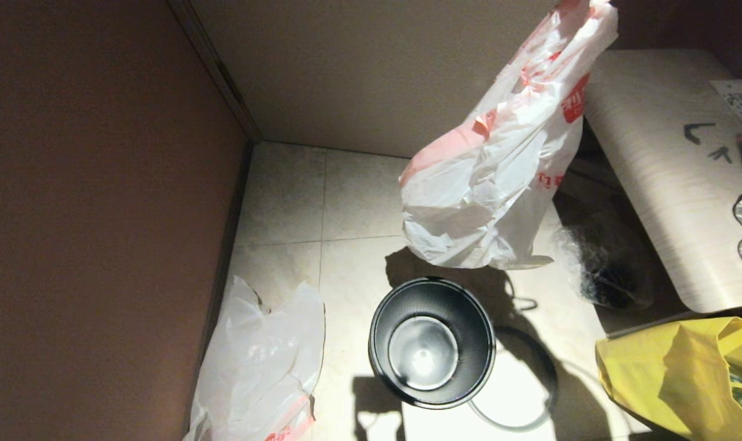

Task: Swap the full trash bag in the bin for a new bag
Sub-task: Place the trash bag on the floor

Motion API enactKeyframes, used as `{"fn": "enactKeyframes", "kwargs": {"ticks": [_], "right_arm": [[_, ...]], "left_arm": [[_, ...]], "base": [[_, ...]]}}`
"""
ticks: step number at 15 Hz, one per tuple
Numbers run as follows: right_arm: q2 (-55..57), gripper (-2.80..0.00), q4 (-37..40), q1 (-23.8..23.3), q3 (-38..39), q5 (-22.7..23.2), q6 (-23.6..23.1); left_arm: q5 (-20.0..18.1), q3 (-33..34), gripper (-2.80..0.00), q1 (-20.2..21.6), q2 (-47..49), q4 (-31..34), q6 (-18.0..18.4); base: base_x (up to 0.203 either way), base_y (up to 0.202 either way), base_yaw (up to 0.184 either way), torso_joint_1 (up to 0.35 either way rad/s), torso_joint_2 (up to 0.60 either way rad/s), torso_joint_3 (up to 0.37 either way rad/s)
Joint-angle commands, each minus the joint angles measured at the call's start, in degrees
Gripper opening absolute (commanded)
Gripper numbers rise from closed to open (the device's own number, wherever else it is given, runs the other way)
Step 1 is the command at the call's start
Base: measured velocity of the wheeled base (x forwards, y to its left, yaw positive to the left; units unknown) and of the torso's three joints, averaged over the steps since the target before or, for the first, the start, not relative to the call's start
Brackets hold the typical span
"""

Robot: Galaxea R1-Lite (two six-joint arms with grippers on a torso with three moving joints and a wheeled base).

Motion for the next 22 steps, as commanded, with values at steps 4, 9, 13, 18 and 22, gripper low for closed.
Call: {"fn": "enactKeyframes", "kwargs": {"ticks": [4, 9, 13, 18, 22], "right_arm": [[13.68, -2.8, -3.34, -14.61, 3.38, -6.42, -2.83], [28.97, -2.8, -12.68, -23.72, 14.58, -6.93, -3.84], [39.86, -2.8, -10.41, -25.89, 17.01, -9.04, -4.88], [44.61, -2.8, -9.62, -26.32, 17.14, -14.22, -5.42], [43.48, 0.0, -7.91, -25.94, 20.59, -20.02, -5.69]], "left_arm": [[0.04, 0.0, -2.8, 0.01, 0.05, -0.02, -0.06], [0.04, 0.0, -2.8, 0.01, 0.05, -0.02, -0.06], [0.04, 0.0, -2.8, 0.01, 0.05, -0.02, -0.06], [0.04, 0.0, -2.8, 0.01, 0.05, -0.02, -0.06], [0.04, 0.0, -2.8, 0.01, 0.05, -0.02, -0.06]], "base": [[0.0, 0.0, 0.0, 0.0, 0.0, 0.0], [0.0, 0.0, 0.0, 0.0, 0.0, 0.0], [0.0, 0.0, 0.0, 0.0, 0.0, 0.0], [0.0, 0.0, 0.0, 0.0, 0.0, 0.0], [0.0, 0.0, 0.0, 0.0, 0.0, 0.0]]}}
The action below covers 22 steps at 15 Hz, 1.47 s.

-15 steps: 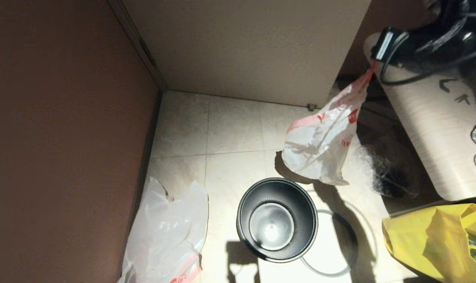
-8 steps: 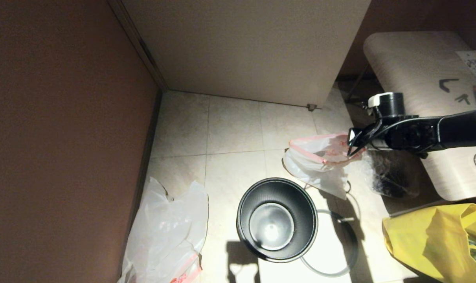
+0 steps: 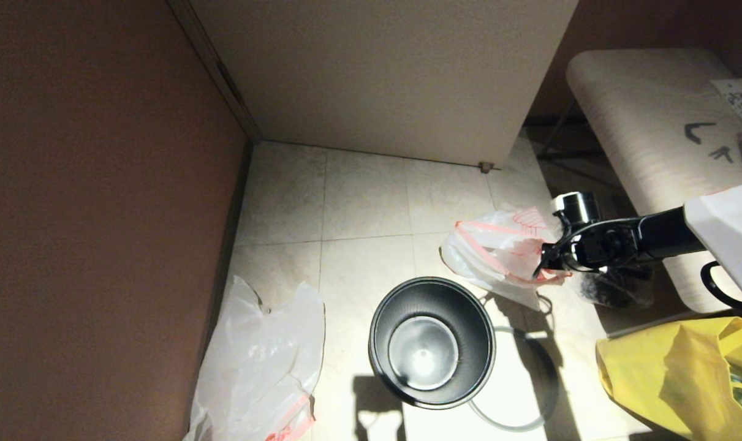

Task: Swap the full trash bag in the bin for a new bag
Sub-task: Place the trash bag on the floor, then pick up a new trash bag

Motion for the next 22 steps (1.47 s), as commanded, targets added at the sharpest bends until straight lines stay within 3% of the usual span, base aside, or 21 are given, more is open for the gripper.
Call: {"fn": "enactKeyframes", "kwargs": {"ticks": [1, 9, 10, 17, 20, 22], "right_arm": [[-1.7, 0.0, -0.02, 0.24, 2.2, -0.66, 0.15], [-22.47, 0.0, 0.98, 4.96, 25.87, -11.16, 0.58], [-24.85, -2.8, 0.87, 5.86, 28.0, -11.73, 0.96], [-43.88, -2.8, 3.96, 8.38, 32.93, -13.83, 1.27], [-52.88, -2.8, 4.84, 9.12, 32.67, -13.8, -3.34], [-57.23, -2.8, 5.15, 8.6, 32.44, -13.79, -9.89]], "left_arm": [[0.04, 0.0, -2.8, 0.01, 0.05, -0.02, -0.07], [0.04, 0.0, -2.8, 0.01, 0.05, -0.02, -0.07], [0.04, 0.0, -2.8, 0.01, 0.05, -0.02, -0.07], [0.04, 0.0, -2.8, 0.01, 0.05, -0.02, -0.07], [0.04, 0.0, -2.8, 0.01, 0.05, -0.02, -0.07], [0.04, 0.0, -2.8, 0.01, 0.05, -0.02, -0.07]], "base": [[0.0, 0.0, 0.0, 0.0, 0.0, 0.0], [0.0, 0.0, 0.0, 0.0, 0.0, 0.0], [0.0, 0.0, 0.0, 0.0, 0.0, 0.0], [0.0, 0.0, 0.0, 0.0, 0.0, 0.0], [0.0, 0.0, 0.0, 0.0, 0.0, 0.0], [0.0, 0.0, 0.0, 0.0, 0.0, 0.0]]}}
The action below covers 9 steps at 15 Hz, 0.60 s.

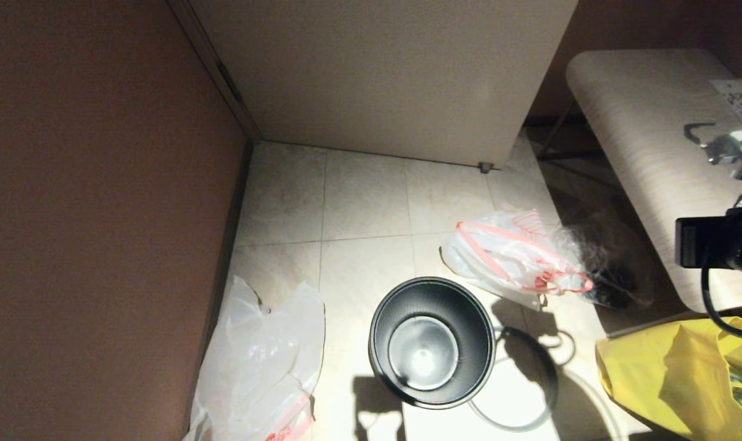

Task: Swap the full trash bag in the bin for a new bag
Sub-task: Pick up a new trash bag

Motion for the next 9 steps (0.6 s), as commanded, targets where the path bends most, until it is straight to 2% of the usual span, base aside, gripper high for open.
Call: {"fn": "enactKeyframes", "kwargs": {"ticks": [1, 3, 6, 9], "right_arm": [[-6.77, -2.8, 0.0, -0.68, -0.16, -0.2, -5.18], [-10.39, -2.8, 0.02, -1.19, -0.27, -0.63, -8.07], [-15.78, -2.8, 0.1, -4.29, -0.16, -1.15, -8.52], [-24.89, -2.8, 0.91, -4.57, 0.44, 2.57, -8.48]], "left_arm": [[0.05, 0.0, -2.8, 0.01, 0.05, -0.02, -0.06], [0.05, 0.0, -2.8, 0.01, 0.05, -0.02, -0.06], [0.05, 0.0, -2.8, 0.01, 0.05, -0.02, -0.06], [0.05, 0.0, -2.8, 0.01, 0.05, -0.02, -0.06]], "base": [[0.0, 0.0, 0.0, 0.0, 0.0, 0.0], [0.0, 0.0, 0.0, 0.0, 0.0, 0.0], [0.0, 0.0, 0.0, 0.0, 0.0, 0.0], [0.0, 0.0, 0.0, 0.0, 0.0, 0.0]]}}
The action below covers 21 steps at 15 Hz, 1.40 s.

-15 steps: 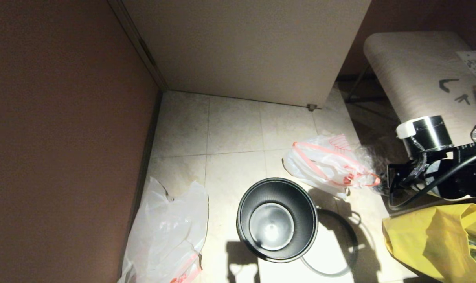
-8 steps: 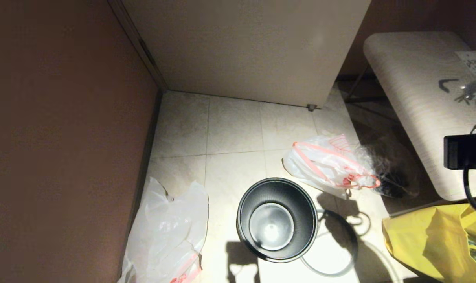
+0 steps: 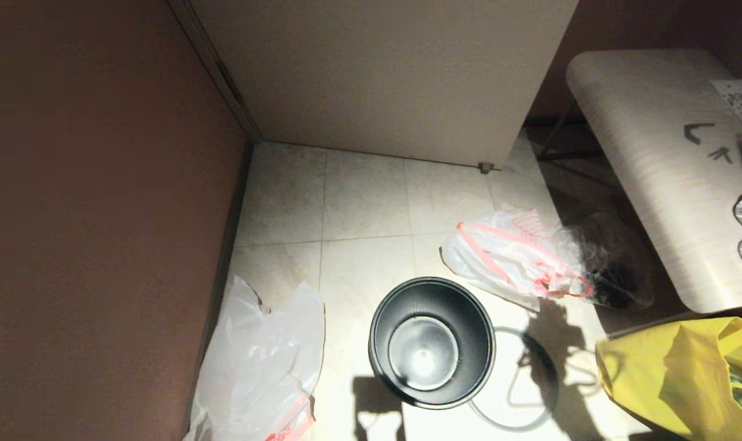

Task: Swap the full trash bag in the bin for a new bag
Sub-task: Pick up a new trash bag

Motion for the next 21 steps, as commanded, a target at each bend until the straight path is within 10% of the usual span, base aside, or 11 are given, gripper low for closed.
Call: {"fn": "enactKeyframes", "kwargs": {"ticks": [1, 6, 12, 21], "right_arm": [[-8.27, -2.8, 1.37, -0.1, 0.28, 2.47, 0.04], [-25.26, -2.8, 20.71, -0.65, 2.3, 20.22, 0.64], [-42.99, -2.8, 26.72, -10.59, 10.08, 43.21, -0.36], [-57.1, -2.8, 30.75, -12.53, 21.53, 45.87, -1.27]], "left_arm": [[0.05, 0.0, -2.8, 0.01, 0.05, -0.02, -0.07], [0.05, 0.0, -2.8, 0.01, 0.05, -0.02, -0.07], [0.05, 0.0, -2.8, 0.01, 0.05, -0.02, -0.07], [0.05, 0.0, -2.8, 0.01, 0.05, -0.02, -0.07]], "base": [[0.0, 0.0, 0.0, 0.0, 0.0, 0.0], [0.0, 0.0, 0.0, 0.0, 0.0, 0.0], [0.0, 0.0, 0.0, 0.0, 0.0, 0.0], [0.0, 0.0, 0.0, 0.0, 0.0, 0.0]]}}
